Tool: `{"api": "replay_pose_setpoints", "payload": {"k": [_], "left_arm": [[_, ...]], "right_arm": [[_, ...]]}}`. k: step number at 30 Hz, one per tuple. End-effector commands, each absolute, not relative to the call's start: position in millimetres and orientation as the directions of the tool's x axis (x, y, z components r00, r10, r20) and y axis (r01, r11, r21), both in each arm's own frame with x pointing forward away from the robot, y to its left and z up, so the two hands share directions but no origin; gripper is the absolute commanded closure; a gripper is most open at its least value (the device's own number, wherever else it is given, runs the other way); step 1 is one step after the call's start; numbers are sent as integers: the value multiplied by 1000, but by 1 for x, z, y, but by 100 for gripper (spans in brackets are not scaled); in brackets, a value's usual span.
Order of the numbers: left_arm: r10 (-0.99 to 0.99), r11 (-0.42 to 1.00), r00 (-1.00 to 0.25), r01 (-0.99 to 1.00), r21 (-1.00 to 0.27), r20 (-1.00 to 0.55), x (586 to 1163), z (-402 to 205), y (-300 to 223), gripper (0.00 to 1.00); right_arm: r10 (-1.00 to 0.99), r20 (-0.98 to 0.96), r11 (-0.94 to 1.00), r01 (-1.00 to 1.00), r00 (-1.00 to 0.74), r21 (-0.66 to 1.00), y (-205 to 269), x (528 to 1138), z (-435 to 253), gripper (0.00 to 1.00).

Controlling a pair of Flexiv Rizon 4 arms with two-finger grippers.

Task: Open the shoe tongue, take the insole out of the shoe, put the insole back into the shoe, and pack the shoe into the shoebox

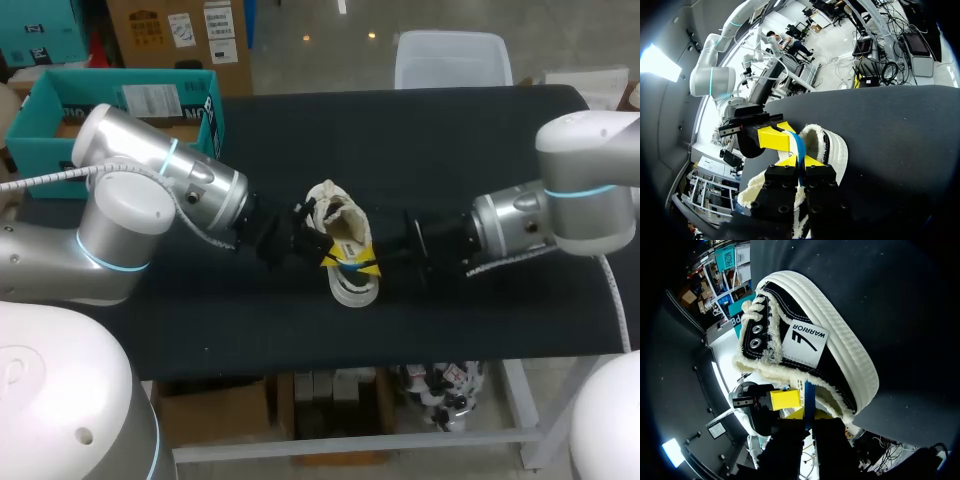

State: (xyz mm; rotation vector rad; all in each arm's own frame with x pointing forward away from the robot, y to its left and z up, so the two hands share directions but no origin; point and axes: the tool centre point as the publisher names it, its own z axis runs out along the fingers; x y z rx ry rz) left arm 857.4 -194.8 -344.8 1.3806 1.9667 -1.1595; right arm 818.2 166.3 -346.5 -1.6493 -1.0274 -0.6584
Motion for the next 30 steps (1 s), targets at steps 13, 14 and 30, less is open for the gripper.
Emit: {"api": "replay_pose_setpoints", "payload": {"k": [13,14,30], "left_arm": [[529,137,-378,921,-363,-760,837,-319,-166,0],[528,153,-392,916,-370,-753,836,-315,-161,0],[446,573,-808,589,-570,-386,836,-280,-106,0]], "right_arm": [[401,783,-92,872,475,-482,171,815,-349,100],[401,783,-90,871,475,-482,171,815,-351,100],[597,670,-174,886,442,-430,174,816,-372,100]]}}
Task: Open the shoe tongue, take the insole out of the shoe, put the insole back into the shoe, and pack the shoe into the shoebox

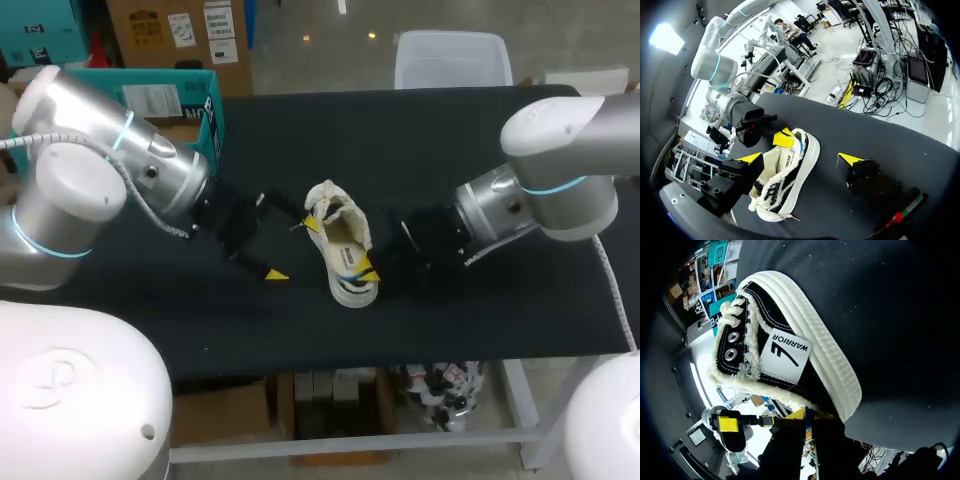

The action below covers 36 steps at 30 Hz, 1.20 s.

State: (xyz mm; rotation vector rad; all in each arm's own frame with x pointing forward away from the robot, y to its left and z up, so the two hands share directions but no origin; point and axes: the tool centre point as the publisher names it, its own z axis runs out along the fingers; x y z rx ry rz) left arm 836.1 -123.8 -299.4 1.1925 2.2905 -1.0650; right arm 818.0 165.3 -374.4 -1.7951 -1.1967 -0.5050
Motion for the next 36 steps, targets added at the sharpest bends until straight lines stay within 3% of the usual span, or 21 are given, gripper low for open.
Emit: {"api": "replay_pose_setpoints", "payload": {"k": [1,3,17,21,24,26,28,36], "left_arm": [[403,610,-854,519,-598,-330,839,-279,-102,0],[311,640,-912,408,-652,-266,841,-273,-88,0],[311,640,-912,408,-652,-266,841,-273,-88,0],[-93,786,-995,-91,-611,28,836,-245,-113,0],[-461,721,-855,-517,-462,237,835,-237,-123,0],[-479,710,-823,-568,-416,305,832,-233,-121,0],[-541,716,-808,-588,-376,233,825,-231,-122,0],[-541,716,-808,-588,-376,233,825,-231,-122,0]], "right_arm": [[594,673,-170,886,441,-431,175,816,-372,100],[625,646,-190,888,438,-418,176,815,-372,100],[658,635,-200,907,405,-371,169,813,-372,100],[673,622,-221,911,400,-347,167,814,-377,100],[693,597,-244,911,404,-332,166,814,-380,100],[704,586,-251,912,402,-323,165,816,-381,100],[725,562,-266,915,398,-304,165,818,-382,100],[756,543,-278,931,365,-238,168,821,-381,100]]}}
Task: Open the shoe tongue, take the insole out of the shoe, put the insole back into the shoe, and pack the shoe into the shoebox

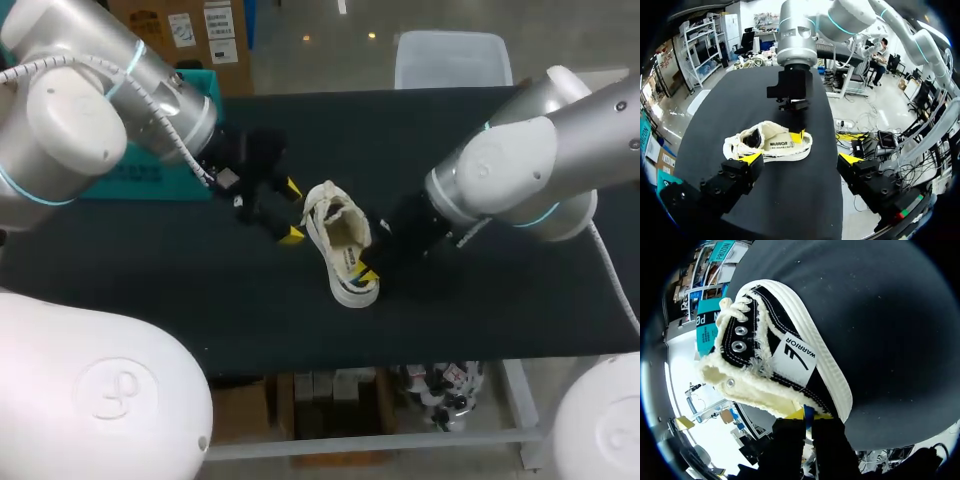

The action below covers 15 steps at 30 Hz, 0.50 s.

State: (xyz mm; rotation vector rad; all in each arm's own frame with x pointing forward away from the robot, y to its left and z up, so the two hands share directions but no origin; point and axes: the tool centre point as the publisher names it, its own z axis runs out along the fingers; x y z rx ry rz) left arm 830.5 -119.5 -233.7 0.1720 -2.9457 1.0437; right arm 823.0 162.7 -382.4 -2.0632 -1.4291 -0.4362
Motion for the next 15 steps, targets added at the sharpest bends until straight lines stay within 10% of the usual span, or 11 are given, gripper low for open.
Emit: {"api": "replay_pose_setpoints", "payload": {"k": [1,15], "left_arm": [[-541,716,-808,-588,-376,233,825,-231,-122,0],[-662,542,-623,-782,-308,416,832,-222,-118,0]], "right_arm": [[762,539,-279,933,360,-229,168,821,-381,100],[803,453,-320,921,387,-220,169,823,-397,100]]}}
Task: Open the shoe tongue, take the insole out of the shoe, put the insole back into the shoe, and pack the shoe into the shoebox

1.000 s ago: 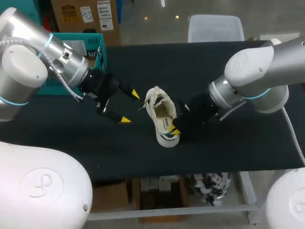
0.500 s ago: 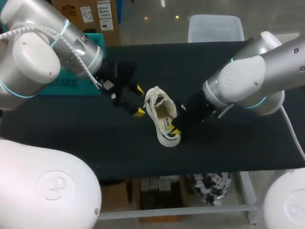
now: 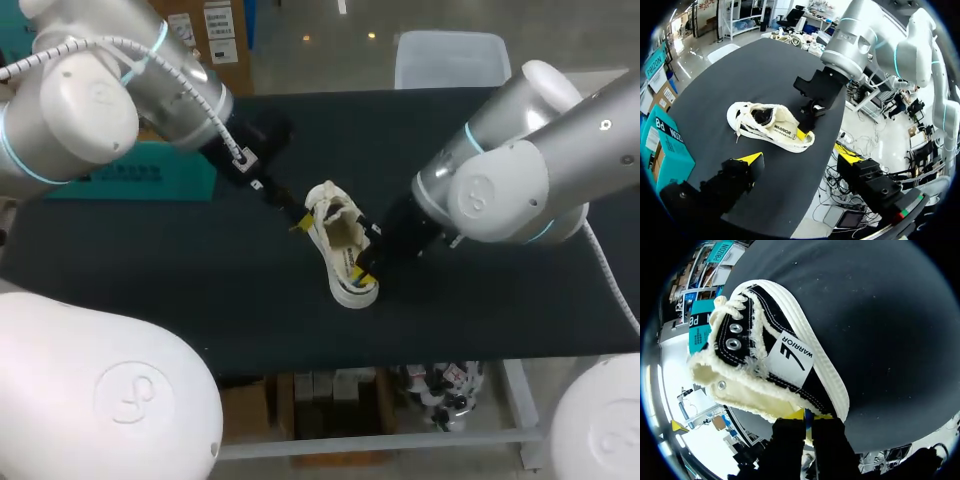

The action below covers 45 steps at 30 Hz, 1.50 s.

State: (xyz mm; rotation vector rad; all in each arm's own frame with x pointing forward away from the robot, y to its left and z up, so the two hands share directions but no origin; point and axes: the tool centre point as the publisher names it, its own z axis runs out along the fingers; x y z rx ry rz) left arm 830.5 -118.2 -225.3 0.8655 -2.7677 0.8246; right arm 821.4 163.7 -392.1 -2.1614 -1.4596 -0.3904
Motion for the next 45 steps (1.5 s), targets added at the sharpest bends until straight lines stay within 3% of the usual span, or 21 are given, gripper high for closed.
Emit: {"api": "replay_pose_setpoints", "payload": {"k": [1,5,9,15,17,19,20,21,29,32,34,45], "left_arm": [[-679,518,-594,-804,-290,432,832,-223,-118,0],[-723,467,-524,-851,-241,449,834,-223,-119,0],[-737,448,-497,-867,-219,458,836,-224,-118,0],[-750,435,-475,-878,-198,461,836,-226,-117,0],[-755,428,-464,-884,-187,463,836,-228,-117,0],[-756,416,-448,-892,-178,477,837,-228,-117,0],[-761,403,-430,-900,-165,485,838,-228,-116,0],[-773,384,-410,-910,-156,484,839,-227,-115,0],[-882,144,-131,-989,-5,453,840,-222,-101,0],[-920,-72,108,-992,107,378,842,-224,-95,0],[-930,-250,276,-959,133,242,843,-226,-88,0],[-932,-292,305,-952,93,194,842,-227,-85,0]], "right_arm": [[803,455,-321,922,386,-217,169,823,-396,100],[809,451,-331,927,376,-178,169,821,-385,40],[814,458,-331,934,356,-137,171,817,-369,27],[827,447,-335,937,343,-98,169,813,-352,33],[827,450,-336,938,336,-83,169,812,-348,41],[828,458,-331,941,323,-66,169,812,-346,66],[829,461,-325,944,315,-61,170,813,-346,96],[831,464,-317,947,308,-61,171,814,-347,100],[851,464,-260,965,247,-37,176,824,-372,100],[862,456,-237,971,222,-26,178,826,-378,100],[870,448,-223,975,205,-13,180,827,-383,100],[896,425,-167,985,131,50,186,834,-400,100]]}}
